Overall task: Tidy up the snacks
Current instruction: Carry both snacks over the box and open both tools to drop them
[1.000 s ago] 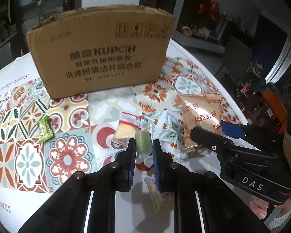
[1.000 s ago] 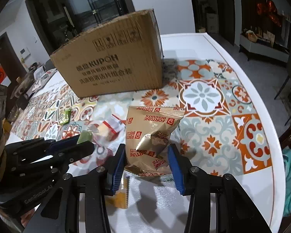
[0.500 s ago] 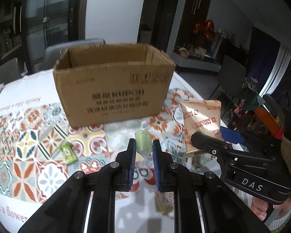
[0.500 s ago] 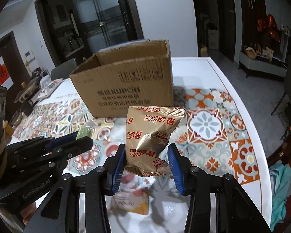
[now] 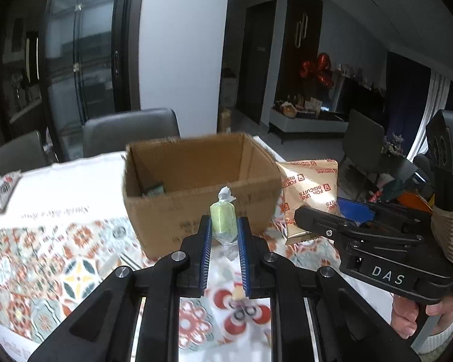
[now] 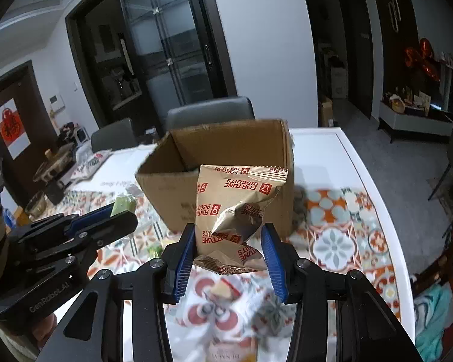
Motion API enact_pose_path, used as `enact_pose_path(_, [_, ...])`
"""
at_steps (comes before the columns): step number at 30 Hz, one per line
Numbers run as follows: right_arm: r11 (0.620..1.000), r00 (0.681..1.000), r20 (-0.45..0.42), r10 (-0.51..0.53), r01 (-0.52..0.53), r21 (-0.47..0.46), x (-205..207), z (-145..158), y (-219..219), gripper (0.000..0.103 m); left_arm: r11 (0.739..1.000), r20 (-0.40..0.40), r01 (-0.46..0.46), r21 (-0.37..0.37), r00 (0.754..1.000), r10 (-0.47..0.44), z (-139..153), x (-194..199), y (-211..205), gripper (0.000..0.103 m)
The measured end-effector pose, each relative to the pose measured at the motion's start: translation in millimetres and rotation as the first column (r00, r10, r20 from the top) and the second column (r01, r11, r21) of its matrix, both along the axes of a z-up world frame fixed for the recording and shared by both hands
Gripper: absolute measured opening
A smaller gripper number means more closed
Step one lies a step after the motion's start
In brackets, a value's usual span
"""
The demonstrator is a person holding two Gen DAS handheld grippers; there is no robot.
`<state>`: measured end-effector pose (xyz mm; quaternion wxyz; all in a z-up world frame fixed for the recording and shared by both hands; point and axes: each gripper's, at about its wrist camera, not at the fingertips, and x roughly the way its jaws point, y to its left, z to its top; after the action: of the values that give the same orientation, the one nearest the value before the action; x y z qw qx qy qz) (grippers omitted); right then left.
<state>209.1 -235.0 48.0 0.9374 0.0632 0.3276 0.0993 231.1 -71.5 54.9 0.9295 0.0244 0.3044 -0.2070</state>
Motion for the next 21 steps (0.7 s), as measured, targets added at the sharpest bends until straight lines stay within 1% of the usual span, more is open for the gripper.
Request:
enact_pose_path(5, [1.0, 1.0, 0.019, 0.019, -0.019, -0.016, 18, 17, 8, 0.045, 1.0, 0.032, -0.007, 0.016, 0.999, 0.006, 19, 19, 6, 0.018])
enact_pose_path(9, [0.999, 0.999, 0.028, 0.032, -0.031, -0.032, 37, 27, 16, 0.045, 1.0, 0.033, -0.015, 0.024, 0.999, 0.014, 27, 42, 12, 0.018])
enact_pose_path(16, [0.997, 0.999, 0.023, 0.038, -0.036, -0.069, 75, 33, 24, 0.045, 1.0, -0.002, -0.022, 0.013, 1.0, 0.022, 27, 82, 21, 0.018])
enact_pose_path(21, [0.995, 0.999, 0.009, 0.05, -0.05, -0.085, 100, 29, 26, 0.045, 0.999, -0.037, -0.032, 0.016, 0.999, 0.033, 16, 107, 22, 0.018])
